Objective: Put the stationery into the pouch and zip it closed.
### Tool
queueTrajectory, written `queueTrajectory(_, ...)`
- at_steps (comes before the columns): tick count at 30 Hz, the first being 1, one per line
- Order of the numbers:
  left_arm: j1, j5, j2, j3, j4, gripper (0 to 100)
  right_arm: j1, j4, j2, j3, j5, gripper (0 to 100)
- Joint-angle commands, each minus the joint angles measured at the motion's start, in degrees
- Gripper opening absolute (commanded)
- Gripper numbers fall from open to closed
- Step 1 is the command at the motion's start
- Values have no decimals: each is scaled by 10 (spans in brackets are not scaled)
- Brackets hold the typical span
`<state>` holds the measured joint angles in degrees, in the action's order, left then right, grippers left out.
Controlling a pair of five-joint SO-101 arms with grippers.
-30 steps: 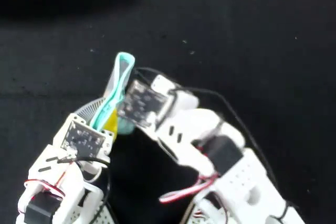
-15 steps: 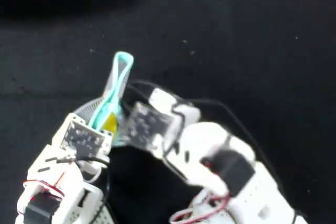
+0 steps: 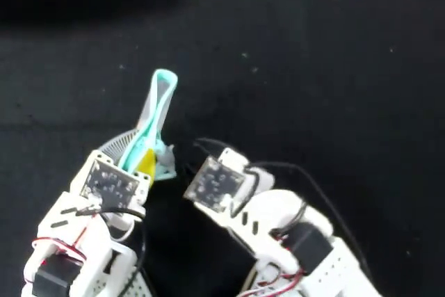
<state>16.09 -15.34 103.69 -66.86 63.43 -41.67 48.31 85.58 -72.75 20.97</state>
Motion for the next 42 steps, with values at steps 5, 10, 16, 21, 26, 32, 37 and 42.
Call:
queueTrajectory(5, -1, 3, 1, -4, -9, 30, 13, -34, 66, -63, -91, 121)
queueTrajectory(10, -1, 4, 1, -45, -55, 30, -41, 18, 131, -67, -115, 121)
queueTrajectory(16, -1, 55, 1, -51, -76, 30, -68, -8, 167, -117, -113, 121)
queueTrajectory(21, -1, 72, 1, -52, -85, 30, -60, -42, 159, -136, -113, 203)
queueTrajectory(26, -1, 72, 1, -52, -84, 30, -20, -71, 149, -137, -112, 201)
queueTrajectory(32, -1, 72, 1, -52, -87, 30, -19, -120, 124, -153, -114, 198)
queueTrajectory(37, -1, 71, 1, -52, -87, 30, -19, -125, 112, -149, -114, 198)
queueTrajectory(42, -1, 71, 1, -51, -87, 30, -19, -140, 111, -153, -115, 198)
